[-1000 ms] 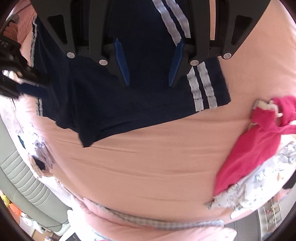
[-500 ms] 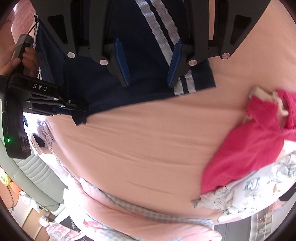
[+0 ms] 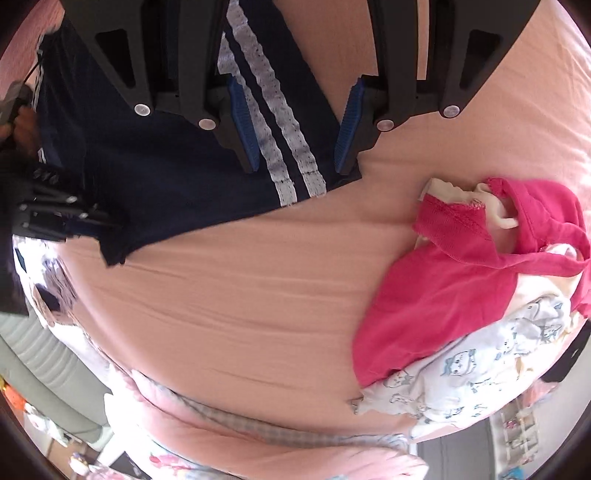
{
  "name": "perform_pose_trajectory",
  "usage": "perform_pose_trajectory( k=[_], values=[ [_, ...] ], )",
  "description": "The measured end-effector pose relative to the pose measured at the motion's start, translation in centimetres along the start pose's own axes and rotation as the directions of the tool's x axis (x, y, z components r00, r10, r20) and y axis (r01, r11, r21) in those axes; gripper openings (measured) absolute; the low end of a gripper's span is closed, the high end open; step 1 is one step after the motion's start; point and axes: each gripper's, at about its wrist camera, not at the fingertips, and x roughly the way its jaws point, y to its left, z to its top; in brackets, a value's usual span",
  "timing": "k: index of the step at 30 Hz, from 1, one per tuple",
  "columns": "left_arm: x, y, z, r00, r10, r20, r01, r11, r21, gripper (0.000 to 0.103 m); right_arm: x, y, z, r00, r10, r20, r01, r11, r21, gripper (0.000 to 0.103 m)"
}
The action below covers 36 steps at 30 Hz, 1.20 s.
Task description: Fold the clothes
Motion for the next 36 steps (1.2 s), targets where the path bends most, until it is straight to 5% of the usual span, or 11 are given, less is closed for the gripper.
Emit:
perform_pose_trajectory(
  k=[5,7,11,17,20,24,28,36],
  values=[
    [-0.7,1.4,0.2,0.995,0.098,0.031,-0.096,0.994,-0.057,0.040,-0.7,-1.2,1.2,0.998,-0.034,0.062,0.028,0.995,0.095,0.030],
    [-1.7,2.3,0.0,0.998,-0.003,0.061,0.008,0.996,-0.088,0.040,-1.5,-1.7,1.0,0.996,-0.016,0.089,0.005,0.992,0.128,0.030],
    [-1.6,1.0,0.3,0.994,-0.093,0.050,0.095,0.995,-0.035,0.040,-3.1,-2.1,0.0,0.995,0.035,0.096,-0.049,0.987,0.151,0.030],
    [-2.1,-1.2,-1.3,0.998,-0.064,0.017,0.063,0.998,0.029,0.040,-5.5,-1.2,-4.8,0.995,0.086,0.044,-0.092,0.979,0.183,0.030],
    [-4.1,-4.8,-1.9,0.980,-0.184,0.077,0.168,0.970,0.177,0.040,-7.0,-0.3,-7.7,0.998,0.050,0.033,-0.055,0.983,0.174,0.030],
    [-4.9,-11.9,-5.5,0.959,-0.285,-0.003,0.263,0.881,0.393,0.040,-8.5,1.6,-11.6,0.995,-0.095,0.043,0.087,0.983,0.162,0.030],
    [-3.6,-15.4,-9.8,0.966,-0.226,-0.127,0.259,0.838,0.480,0.040,-8.9,2.5,-15.6,0.991,-0.132,0.000,0.129,0.973,0.193,0.030],
    [-7.8,-12.5,-14.8,0.988,-0.023,-0.152,0.092,0.882,0.462,0.041,-10.7,0.9,-19.4,0.988,-0.151,-0.014,0.151,0.966,0.209,0.030]
  ],
)
